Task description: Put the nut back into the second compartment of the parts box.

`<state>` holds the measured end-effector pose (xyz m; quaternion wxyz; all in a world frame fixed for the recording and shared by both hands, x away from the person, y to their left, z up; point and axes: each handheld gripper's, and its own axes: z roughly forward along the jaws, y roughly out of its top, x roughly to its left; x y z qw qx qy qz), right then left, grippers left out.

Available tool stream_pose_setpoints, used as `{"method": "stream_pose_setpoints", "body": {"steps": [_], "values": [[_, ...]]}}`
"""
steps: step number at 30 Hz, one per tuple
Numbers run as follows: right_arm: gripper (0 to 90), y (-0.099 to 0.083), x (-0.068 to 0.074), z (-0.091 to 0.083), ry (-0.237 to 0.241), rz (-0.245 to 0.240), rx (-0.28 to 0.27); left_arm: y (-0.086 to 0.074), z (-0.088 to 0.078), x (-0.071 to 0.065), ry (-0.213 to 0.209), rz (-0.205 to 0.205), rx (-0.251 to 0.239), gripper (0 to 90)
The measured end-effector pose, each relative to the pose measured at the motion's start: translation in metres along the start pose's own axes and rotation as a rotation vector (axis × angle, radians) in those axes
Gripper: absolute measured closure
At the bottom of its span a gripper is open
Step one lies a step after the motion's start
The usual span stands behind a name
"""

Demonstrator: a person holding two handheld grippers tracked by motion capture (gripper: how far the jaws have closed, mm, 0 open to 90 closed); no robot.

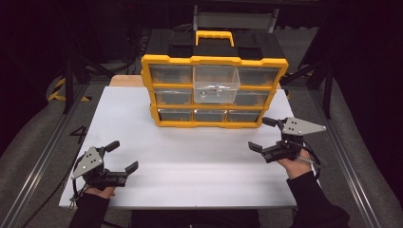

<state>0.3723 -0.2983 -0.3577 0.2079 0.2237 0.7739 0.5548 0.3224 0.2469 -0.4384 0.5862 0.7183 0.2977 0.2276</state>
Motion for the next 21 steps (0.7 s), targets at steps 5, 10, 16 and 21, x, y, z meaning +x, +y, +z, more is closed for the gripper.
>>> {"method": "stream_pose_setpoints", "body": {"steps": [5, 10, 16, 21], "values": [[0.0, -0.022, 0.002, 0.000, -0.008, 0.007, -0.002, 0.000, 0.000, 0.000, -0.003, -0.001, 0.000, 1.2], [0.0, -0.044, 0.003, 0.001, -0.010, 0.028, -0.033, 0.000, 0.000, 0.000, -0.004, -0.008, -0.013, 1.2], [0.0, -0.062, 0.007, 0.001, -0.045, -0.011, -0.047, 0.000, -0.001, 0.001, -0.012, -0.014, -0.020, 1.0], [0.0, -0.068, 0.011, 0.009, -0.011, -0.007, -0.002, -0.001, -0.001, 0.002, -0.012, -0.025, -0.033, 0.8]]}}
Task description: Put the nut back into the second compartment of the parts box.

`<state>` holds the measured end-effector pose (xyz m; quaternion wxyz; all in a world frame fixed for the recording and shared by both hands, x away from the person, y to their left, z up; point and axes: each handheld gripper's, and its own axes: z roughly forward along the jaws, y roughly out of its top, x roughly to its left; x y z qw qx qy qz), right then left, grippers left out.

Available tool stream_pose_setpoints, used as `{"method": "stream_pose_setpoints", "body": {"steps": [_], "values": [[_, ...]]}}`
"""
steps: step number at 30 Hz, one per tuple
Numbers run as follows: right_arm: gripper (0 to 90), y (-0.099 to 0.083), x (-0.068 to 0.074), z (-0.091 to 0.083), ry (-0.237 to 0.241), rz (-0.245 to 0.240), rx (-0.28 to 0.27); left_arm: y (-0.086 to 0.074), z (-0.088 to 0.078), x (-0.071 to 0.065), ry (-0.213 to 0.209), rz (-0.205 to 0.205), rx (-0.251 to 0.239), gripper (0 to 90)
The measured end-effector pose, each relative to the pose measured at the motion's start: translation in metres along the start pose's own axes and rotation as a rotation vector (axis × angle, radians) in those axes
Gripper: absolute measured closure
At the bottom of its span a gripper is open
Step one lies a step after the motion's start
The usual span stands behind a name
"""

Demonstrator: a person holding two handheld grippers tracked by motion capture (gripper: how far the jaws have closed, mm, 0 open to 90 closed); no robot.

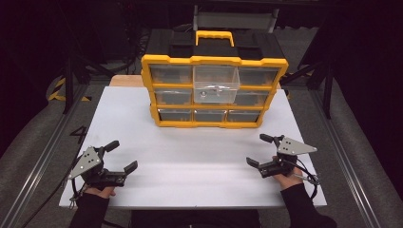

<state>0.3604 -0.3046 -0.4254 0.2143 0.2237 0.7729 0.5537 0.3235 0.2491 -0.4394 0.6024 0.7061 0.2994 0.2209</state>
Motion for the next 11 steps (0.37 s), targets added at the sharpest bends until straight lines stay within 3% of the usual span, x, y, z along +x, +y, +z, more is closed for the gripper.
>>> {"method": "stream_pose_setpoints", "body": {"steps": [2, 11], "values": [[0.0, -0.0008, 0.0018, 0.0022, 0.014, 0.003, -0.003, 0.0001, -0.0002, 0.0007, -0.004, 0.002, 0.006, 0.8], [0.0, -0.0015, 0.0028, 0.0019, -0.008, 0.006, -0.018, -0.0002, -0.0003, 0.0013, -0.008, -0.001, 0.005, 0.8]]}}
